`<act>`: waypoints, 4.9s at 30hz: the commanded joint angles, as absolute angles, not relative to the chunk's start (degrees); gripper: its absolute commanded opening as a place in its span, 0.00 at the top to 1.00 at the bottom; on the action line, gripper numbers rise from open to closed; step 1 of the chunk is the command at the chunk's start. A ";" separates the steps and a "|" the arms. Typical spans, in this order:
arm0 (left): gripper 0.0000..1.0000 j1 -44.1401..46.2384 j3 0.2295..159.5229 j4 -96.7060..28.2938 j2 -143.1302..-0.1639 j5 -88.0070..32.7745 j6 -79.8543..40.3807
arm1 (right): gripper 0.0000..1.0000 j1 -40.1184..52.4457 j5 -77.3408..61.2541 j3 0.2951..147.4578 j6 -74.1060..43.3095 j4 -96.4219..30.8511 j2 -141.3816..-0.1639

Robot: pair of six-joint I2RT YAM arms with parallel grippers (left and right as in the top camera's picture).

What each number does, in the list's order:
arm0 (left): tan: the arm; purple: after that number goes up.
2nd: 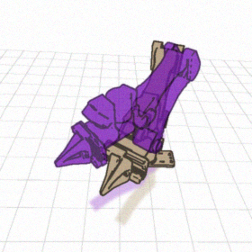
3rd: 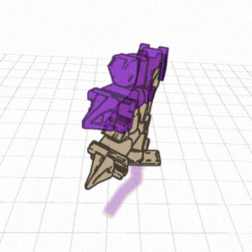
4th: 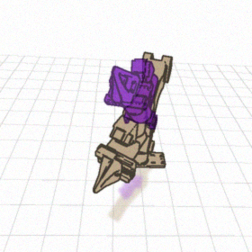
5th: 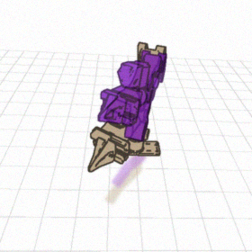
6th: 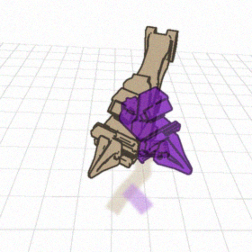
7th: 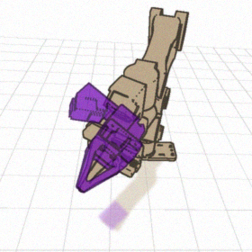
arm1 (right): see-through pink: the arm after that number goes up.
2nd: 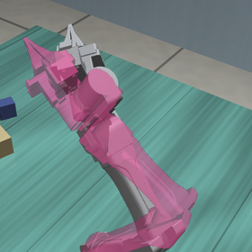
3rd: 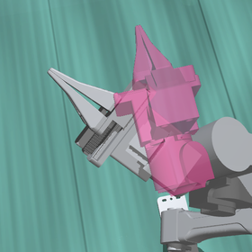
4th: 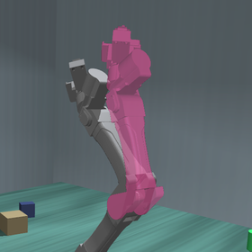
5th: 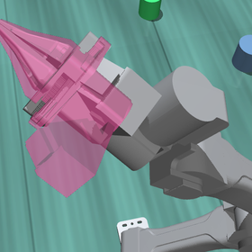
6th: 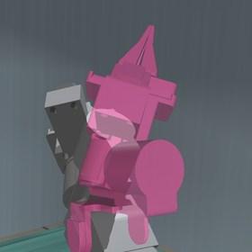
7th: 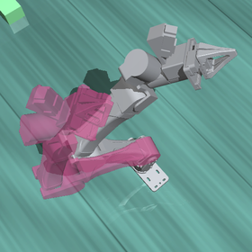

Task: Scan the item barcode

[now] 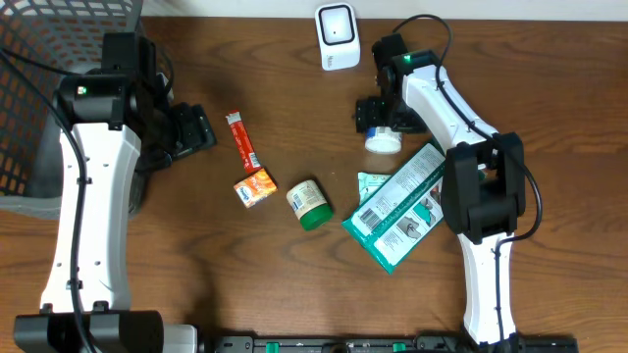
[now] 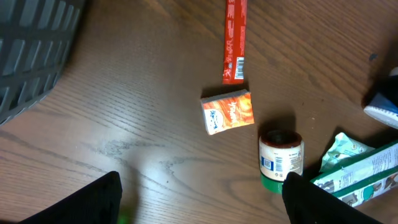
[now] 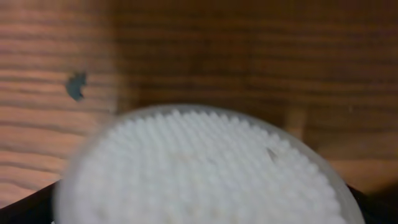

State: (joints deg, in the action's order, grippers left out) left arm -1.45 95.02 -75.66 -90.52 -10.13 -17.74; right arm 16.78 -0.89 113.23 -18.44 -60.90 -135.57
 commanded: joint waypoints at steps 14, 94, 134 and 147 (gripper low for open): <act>0.16 -1.48 95.68 -75.83 -89.58 -9.78 -17.17 | 0.04 15.84 -1.63 114.45 -19.03 -57.93 -133.73; 0.16 -1.48 95.68 -75.83 -89.58 -9.78 -17.17 | 0.39 42.33 24.80 98.63 -19.68 -35.03 -122.43; 0.16 -1.48 95.68 -75.83 -89.58 -9.78 -17.17 | 0.57 38.65 22.61 31.88 -16.99 48.31 -89.36; 0.16 -1.48 95.68 -75.83 -89.58 -9.78 -17.17 | 0.56 38.70 22.41 30.26 -15.86 62.72 -103.31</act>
State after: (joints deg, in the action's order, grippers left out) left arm -1.45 95.02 -75.64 -90.52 -10.15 -17.74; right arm 38.94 21.82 29.56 -17.52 60.05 -99.61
